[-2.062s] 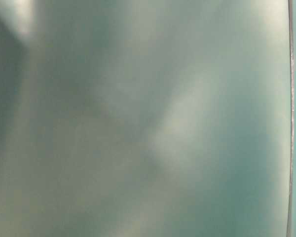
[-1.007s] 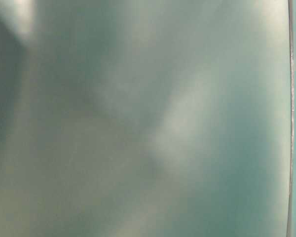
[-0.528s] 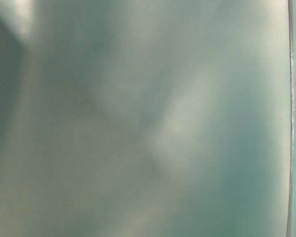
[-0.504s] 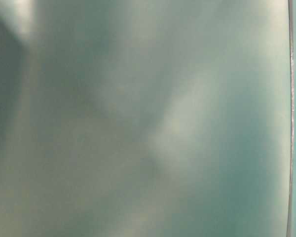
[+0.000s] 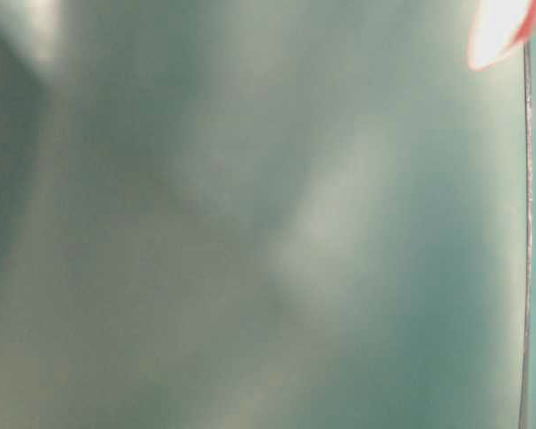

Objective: Scoop the yellow hexagonal prism block from the bowl with a spoon using the right arm.

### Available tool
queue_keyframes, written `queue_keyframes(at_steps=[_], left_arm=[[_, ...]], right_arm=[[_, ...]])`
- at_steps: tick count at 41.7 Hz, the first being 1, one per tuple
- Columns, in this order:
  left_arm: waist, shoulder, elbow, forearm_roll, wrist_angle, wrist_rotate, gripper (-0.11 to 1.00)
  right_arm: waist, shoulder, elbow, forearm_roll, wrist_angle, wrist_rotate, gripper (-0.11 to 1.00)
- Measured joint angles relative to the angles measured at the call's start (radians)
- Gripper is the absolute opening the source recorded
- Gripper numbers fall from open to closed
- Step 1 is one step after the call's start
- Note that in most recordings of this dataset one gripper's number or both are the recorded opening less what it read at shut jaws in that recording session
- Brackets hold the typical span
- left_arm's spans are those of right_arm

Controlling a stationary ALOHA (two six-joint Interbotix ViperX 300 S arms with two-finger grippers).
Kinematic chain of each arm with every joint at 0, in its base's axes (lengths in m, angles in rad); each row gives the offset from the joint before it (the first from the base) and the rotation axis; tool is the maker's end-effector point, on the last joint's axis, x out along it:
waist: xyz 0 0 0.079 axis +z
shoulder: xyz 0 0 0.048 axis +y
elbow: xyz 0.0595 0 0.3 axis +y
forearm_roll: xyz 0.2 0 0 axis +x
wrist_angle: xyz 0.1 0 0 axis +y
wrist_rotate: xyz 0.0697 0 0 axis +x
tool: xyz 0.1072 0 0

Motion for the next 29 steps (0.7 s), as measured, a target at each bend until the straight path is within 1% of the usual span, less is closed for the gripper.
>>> queue_keyframes(at_steps=[6, 9, 16, 23, 29], left_arm=[[0.0, 0.0, 0.0, 0.0, 0.002, 0.0, 0.0], [0.0, -0.002, 0.0, 0.0, 0.002, 0.0, 0.0], [0.0, -0.002, 0.0, 0.0, 0.002, 0.0, 0.0], [0.0, 0.0, 0.0, 0.0, 0.002, 0.0, 0.0], [0.0, -0.002, 0.0, 0.0, 0.006, 0.0, 0.0]], right_arm=[[-0.072, -0.035, -0.055, 0.0, 0.138, -0.025, 0.23], [-0.106, -0.038, -0.083, 0.0, 0.204, -0.026, 0.23], [-0.176, -0.034, -0.127, -0.002, 0.307, -0.026, 0.23], [-0.187, 0.005, -0.137, -0.002, 0.38, 0.002, 0.23], [-0.186, 0.071, -0.137, -0.002, 0.413, 0.054, 0.23]])
